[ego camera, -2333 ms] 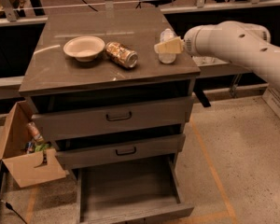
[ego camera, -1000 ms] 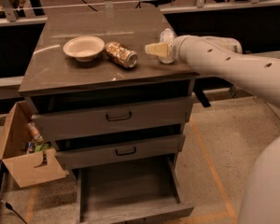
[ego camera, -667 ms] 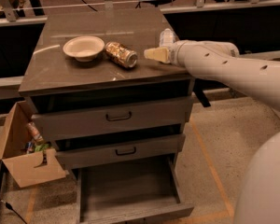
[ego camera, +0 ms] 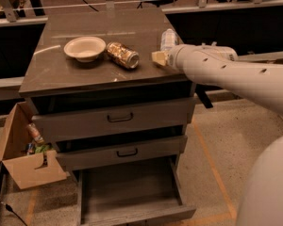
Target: Place blue plastic bottle into bottom drawer
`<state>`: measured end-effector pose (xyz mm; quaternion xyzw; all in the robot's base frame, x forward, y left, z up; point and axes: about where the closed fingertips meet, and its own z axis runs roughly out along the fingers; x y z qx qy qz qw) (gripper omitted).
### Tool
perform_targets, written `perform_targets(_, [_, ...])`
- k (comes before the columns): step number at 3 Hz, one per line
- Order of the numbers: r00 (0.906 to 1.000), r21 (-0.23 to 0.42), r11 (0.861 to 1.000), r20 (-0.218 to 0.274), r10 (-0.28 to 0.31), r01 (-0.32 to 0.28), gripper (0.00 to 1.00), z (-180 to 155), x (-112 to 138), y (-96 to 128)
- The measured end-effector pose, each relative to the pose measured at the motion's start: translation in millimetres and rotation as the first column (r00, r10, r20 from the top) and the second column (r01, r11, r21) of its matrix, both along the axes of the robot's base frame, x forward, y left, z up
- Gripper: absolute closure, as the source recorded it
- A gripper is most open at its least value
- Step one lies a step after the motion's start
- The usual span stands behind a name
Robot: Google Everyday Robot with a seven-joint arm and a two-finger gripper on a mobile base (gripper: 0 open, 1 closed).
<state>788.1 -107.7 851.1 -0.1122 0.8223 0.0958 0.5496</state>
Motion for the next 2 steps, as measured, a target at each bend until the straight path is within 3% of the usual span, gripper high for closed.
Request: perform_targets(2, [1.0000,-0.030,1.000,-0.001,-0.002,0.002,0.86,1.5,-5.7,3.0])
